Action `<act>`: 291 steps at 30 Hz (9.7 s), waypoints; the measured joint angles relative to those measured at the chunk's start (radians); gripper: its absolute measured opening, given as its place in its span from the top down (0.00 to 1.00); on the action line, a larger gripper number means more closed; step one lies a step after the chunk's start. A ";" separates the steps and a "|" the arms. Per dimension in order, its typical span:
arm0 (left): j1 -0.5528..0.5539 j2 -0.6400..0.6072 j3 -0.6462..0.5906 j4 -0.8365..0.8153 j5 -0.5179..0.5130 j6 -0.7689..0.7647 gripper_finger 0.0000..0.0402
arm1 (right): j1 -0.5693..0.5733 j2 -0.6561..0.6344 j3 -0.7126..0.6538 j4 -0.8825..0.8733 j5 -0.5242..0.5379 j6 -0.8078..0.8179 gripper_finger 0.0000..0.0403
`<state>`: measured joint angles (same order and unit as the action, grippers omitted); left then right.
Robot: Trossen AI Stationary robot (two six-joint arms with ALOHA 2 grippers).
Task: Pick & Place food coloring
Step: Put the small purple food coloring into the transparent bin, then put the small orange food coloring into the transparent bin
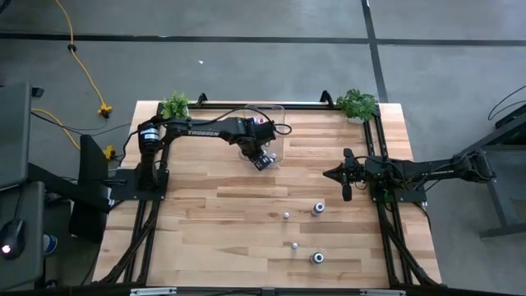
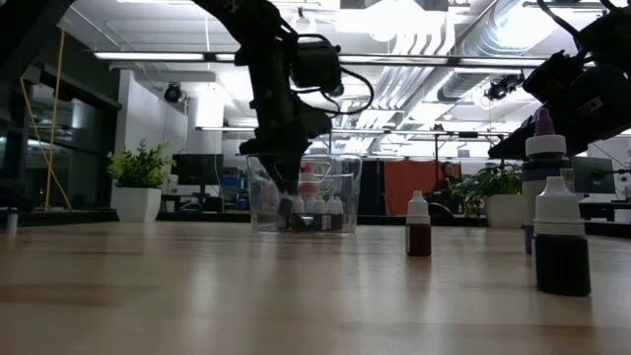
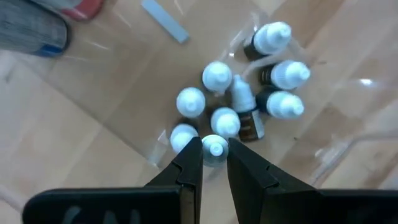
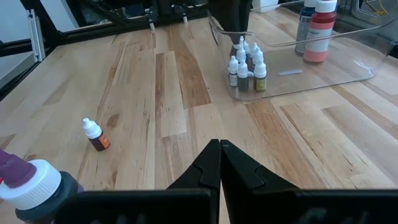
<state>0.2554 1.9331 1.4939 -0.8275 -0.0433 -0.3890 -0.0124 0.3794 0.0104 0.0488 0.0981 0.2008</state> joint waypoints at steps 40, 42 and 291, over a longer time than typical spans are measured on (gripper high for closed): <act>-0.022 0.034 0.023 -0.050 0.055 0.045 0.53 | 0.000 0.000 0.000 0.000 0.000 0.000 1.00; -0.022 0.034 0.042 -0.067 0.056 0.045 0.53 | 0.000 0.000 0.000 0.000 0.000 0.000 1.00; -0.524 0.086 0.148 0.181 -0.138 0.366 0.92 | 0.000 0.001 0.000 0.000 0.000 0.000 1.00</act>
<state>-0.2684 2.0190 1.6414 -0.6470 -0.1817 -0.0228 -0.0127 0.3799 0.0103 0.0488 0.0982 0.2008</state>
